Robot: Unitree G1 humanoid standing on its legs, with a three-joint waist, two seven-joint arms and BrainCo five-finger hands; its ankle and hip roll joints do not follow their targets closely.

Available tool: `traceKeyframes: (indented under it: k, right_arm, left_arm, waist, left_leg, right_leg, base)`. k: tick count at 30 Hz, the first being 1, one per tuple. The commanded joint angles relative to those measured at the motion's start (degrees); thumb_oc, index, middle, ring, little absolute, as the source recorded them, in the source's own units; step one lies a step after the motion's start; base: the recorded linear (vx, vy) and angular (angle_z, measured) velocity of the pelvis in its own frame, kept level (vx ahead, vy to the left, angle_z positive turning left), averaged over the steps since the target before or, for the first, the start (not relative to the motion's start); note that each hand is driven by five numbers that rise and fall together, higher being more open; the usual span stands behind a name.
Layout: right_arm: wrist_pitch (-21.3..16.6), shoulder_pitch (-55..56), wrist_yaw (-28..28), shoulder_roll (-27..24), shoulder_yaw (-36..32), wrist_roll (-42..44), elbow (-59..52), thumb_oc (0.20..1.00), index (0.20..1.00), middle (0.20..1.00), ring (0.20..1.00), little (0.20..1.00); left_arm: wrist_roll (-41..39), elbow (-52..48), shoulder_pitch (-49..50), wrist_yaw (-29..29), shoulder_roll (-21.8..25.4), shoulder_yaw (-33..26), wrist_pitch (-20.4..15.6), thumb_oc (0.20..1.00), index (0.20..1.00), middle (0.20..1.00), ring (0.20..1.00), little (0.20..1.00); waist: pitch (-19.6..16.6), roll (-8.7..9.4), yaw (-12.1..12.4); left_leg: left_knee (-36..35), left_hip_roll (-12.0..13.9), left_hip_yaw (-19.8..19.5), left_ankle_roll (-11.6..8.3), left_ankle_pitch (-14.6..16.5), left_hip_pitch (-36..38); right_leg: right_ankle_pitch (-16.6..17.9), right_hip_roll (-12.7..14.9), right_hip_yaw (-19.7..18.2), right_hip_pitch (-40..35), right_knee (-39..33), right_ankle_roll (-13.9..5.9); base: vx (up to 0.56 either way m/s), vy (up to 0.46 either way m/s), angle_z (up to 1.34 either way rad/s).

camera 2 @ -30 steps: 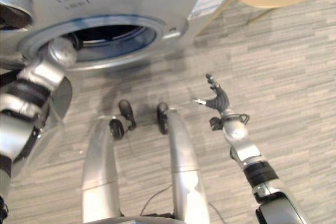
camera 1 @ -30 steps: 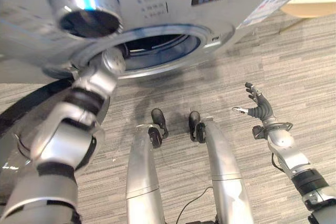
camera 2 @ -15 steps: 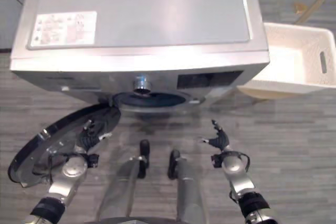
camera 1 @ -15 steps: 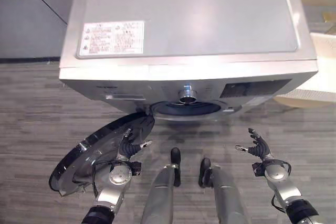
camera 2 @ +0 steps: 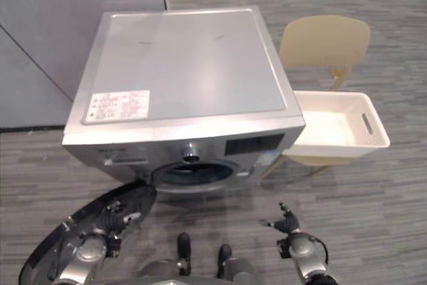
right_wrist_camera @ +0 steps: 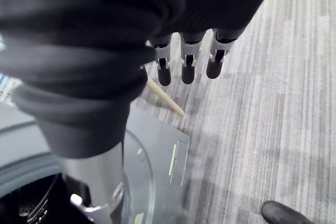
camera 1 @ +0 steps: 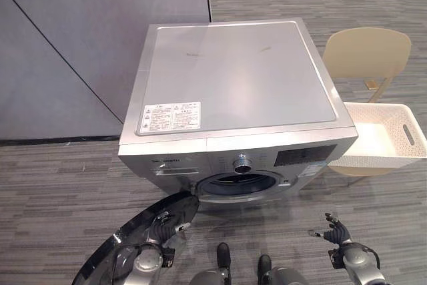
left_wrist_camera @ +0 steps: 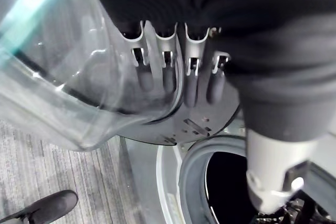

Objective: Grab the laundry basket,head to the washer,open it,put in the laundry and shut it.

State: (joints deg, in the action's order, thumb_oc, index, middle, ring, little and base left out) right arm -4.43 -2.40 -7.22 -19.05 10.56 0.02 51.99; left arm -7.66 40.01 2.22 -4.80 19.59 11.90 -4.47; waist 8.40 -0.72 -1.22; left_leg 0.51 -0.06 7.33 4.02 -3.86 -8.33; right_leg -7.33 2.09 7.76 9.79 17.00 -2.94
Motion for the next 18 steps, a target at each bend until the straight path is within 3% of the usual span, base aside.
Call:
traceKeyframes:
  k: [1, 2, 5, 8, 9, 10, 13, 14, 15, 18]
  right_arm:
    - [-1.2, 0.7, -0.2, -0.1, 0.3, -0.6, -3.2, 1.0, 1.0, 1.0, 1.0, 1.0]
    - [-1.3, 1.1, -0.4, 0.1, 0.2, -0.7, -3.4, 1.0, 1.0, 1.0, 1.0, 1.0]
    - [-1.2, 0.9, -0.6, 0.5, 0.4, 0.0, -3.6, 1.0, 1.0, 1.0, 1.0, 1.0]
    - [-1.4, -0.3, -1.4, -0.4, 0.5, 1.1, -4.0, 1.0, 1.0, 1.0, 1.0, 1.0]
    - [-1.5, -0.6, -1.7, -1.0, 0.4, 1.3, -4.1, 1.0, 1.0, 1.0, 1.0, 1.0]
    - [-1.5, -0.8, -1.8, -1.2, 0.3, 1.3, -4.2, 1.0, 1.0, 1.0, 1.0, 1.0]
    - [-1.2, 0.4, -1.9, -1.4, -0.5, 1.1, -4.8, 1.0, 1.0, 1.0, 1.0, 1.0]
    - [-1.2, 0.4, -1.9, -1.4, -0.6, 1.1, -4.8, 1.0, 1.0, 1.0, 1.0, 1.0]
    - [-1.6, 1.1, -1.5, -1.7, -0.6, 1.1, -4.6, 1.0, 1.0, 1.0, 1.0, 1.0]
    - [-1.4, 1.2, -1.0, -1.6, -0.4, 1.0, -2.8, 1.0, 1.0, 1.0, 1.0, 1.0]
  left_arm:
    - [2.6, -2.2, -1.5, -2.0, 1.7, -2.0, -1.9, 1.0, 1.0, 1.0, 1.0, 1.0]
    - [3.2, -2.2, -1.3, -2.2, 1.8, -1.8, -1.9, 1.0, 1.0, 1.0, 1.0, 1.0]
    - [3.2, -2.2, -0.8, -2.6, 1.4, -2.1, -1.9, 1.0, 1.0, 1.0, 1.0, 1.0]
    - [2.5, -2.3, -0.7, -2.8, 0.6, -2.0, -1.8, 1.0, 1.0, 1.0, 1.0, 1.0]
    - [2.3, -2.2, -0.7, -3.0, 0.3, -1.8, -1.7, 1.0, 1.0, 1.0, 1.0, 1.0]
    - [2.2, -2.2, -0.9, -3.0, 0.1, -1.8, -1.8, 1.0, 1.0, 1.0, 1.0, 1.0]
    - [2.7, -2.7, -0.7, -2.5, -0.2, -1.4, -1.7, 1.0, 1.0, 1.0, 1.0, 1.0]
    - [2.7, -2.7, -0.7, -2.5, -0.2, -1.4, -1.7, 1.0, 1.0, 1.0, 1.0, 1.0]
    - [3.1, -3.5, -0.3, -2.0, 0.2, -1.2, -1.8, 1.0, 1.0, 1.0, 1.0, 1.0]
    - [3.4, -4.2, -0.4, -2.1, 0.2, -0.6, -1.6, 1.0, 1.0, 1.0, 1.0, 1.0]
  waist:
    - [2.5, 0.8, 1.1]
    - [1.6, 1.38, 1.8]
    - [0.2, 2.58, 4.2]
    - [0.8, 1.2, 5.1]
    - [1.9, 0.59, 5.6]
    - [2.6, 0.28, 5.7]
    - [3.4, 1.57, 4.1]
    - [3.3, 1.48, 4.1]
    - [2.9, 3.83, 3.1]
    - [1.6, 3.62, 2.1]
  left_leg:
    - [-1.5, 0.8, -1.8, -3.08, 1.0, 0.0]
    - [-1.5, 0.5, -1.7, -3.19, 0.2, -0.9]
    - [-1.0, 0.8, -1.2, -5.07, -3.9, -5.6]
    - [-2.4, 1.9, -1.9, -8.64, -9.2, -10.3]
    - [-2.5, 2.2, -3.1, -10.59, -11.4, -11.2]
    - [-2.3, 2.0, -4.5, -11.27, -11.7, -11.7]
    - [3.0, 1.5, -4.7, -8.66, -6.1, -10.9]
    - [3.1, 1.6, -4.7, -8.67, -6.1, -11.0]
    - [10.6, 1.3, -5.8, -7.04, 2.3, -8.6]
    - [8.5, 2.8, -7.4, -7.07, 4.4, -3.5]
  right_leg:
    - [-1.7, -0.6, -1.4, -2.7, 8.3, -4.36]
    - [-1.9, -1.9, -2.3, -4.8, 8.2, -4.31]
    - [-7.2, -4.0, -3.4, -10.2, -3.1, -0.59]
    - [-6.7, -6.9, -4.3, -9.7, -9.6, 1.16]
    - [-6.2, -7.3, -4.0, -8.9, -9.1, 1.69]
    - [-5.9, -7.5, -3.8, -8.4, -9.1, 2.03]
    - [-3.6, -4.7, -0.9, -7.0, -10.5, 1.06]
    - [-3.4, -4.8, -0.9, -6.9, -10.5, 1.08]
    - [-1.1, -1.4, 0.3, -5.9, -12.1, 0.47]
    - [-0.3, -0.8, 1.0, -5.6, -13.1, 0.14]
  base:
    - [-0.19, -0.068, 0.1]
    - [-0.19, -0.114, 0.25]
    - [-0.23, -0.119, -0.03]
    - [-0.37, -0.095, -0.12]
    - [-0.36, -0.046, 0.06]
    - [-0.37, -0.028, 0.24]
    - [-0.29, -0.003, 0.23]
    - [-0.3, 0.056, 0.61]
    - [-0.23, 0.045, 0.69]
    - [-0.11, 0.103, 0.47]
